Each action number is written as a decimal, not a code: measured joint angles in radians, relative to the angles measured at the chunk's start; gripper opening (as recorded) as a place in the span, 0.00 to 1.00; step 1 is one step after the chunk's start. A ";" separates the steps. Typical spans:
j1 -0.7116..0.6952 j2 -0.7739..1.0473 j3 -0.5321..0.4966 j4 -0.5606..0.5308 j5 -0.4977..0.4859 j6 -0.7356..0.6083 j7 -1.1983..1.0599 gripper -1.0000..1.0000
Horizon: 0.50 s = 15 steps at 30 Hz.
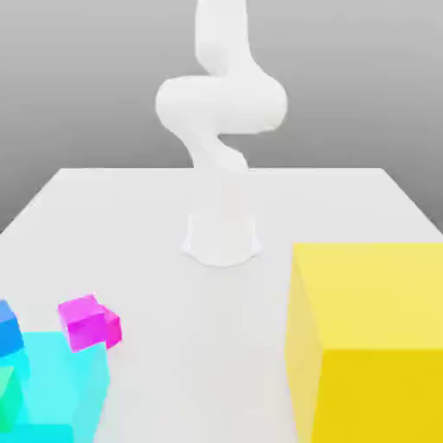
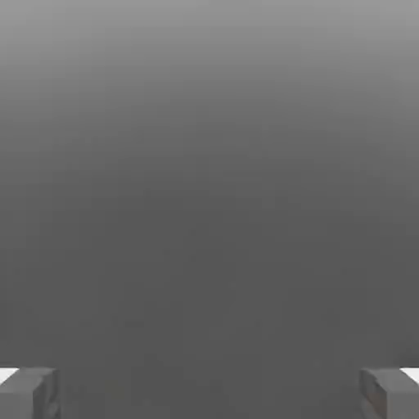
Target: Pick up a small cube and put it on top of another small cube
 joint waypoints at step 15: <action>-0.218 0.558 -0.158 -0.341 -0.049 0.339 0.097 0.50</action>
